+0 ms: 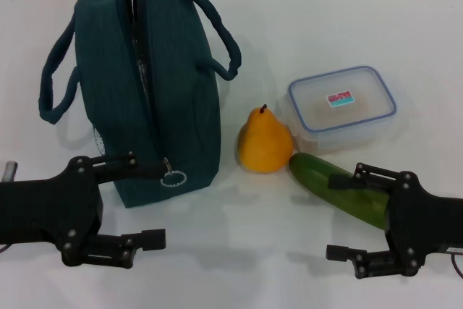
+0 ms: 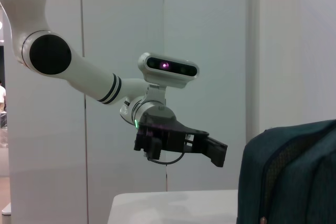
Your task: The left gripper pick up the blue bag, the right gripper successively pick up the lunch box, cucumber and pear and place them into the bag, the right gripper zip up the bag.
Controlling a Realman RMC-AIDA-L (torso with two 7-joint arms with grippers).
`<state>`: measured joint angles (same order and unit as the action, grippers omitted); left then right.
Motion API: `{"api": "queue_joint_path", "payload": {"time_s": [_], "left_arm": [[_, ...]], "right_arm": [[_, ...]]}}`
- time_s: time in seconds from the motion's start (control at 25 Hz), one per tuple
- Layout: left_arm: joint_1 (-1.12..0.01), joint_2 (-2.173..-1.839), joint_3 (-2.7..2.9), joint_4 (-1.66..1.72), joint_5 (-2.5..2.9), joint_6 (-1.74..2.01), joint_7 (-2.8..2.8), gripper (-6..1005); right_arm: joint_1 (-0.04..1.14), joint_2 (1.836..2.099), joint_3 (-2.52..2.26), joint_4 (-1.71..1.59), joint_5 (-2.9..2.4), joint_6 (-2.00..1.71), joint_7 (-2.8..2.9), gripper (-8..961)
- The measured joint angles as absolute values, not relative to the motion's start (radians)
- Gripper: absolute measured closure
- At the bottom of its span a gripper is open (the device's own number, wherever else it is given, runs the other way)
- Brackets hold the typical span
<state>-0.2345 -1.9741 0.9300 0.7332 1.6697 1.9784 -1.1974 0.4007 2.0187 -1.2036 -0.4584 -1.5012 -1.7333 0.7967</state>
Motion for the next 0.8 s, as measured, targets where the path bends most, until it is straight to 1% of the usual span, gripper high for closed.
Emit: {"api": "queue_joint_path", "payload": {"time_s": [0.16,0.56,0.8], "left_arm": [[-0.230,-1.974,0.926,0.733,1.672,1.975,-1.196,119],[-0.224,-1.988,0.892,0.698,1.716,1.972,-1.181,120],[-0.222,-1.988,0.814,0.703,1.617,2.027,-1.184,120]], "right_arm": [[0.405,2.018,-1.203,-0.462,-1.501,-1.733,0.798,96],[0.416,2.015,-1.204,-0.459,-1.506,-1.744,0.804,96],[0.416,2.012,-1.198,-0.463,-1.505,-1.743,0.805,97]]}}
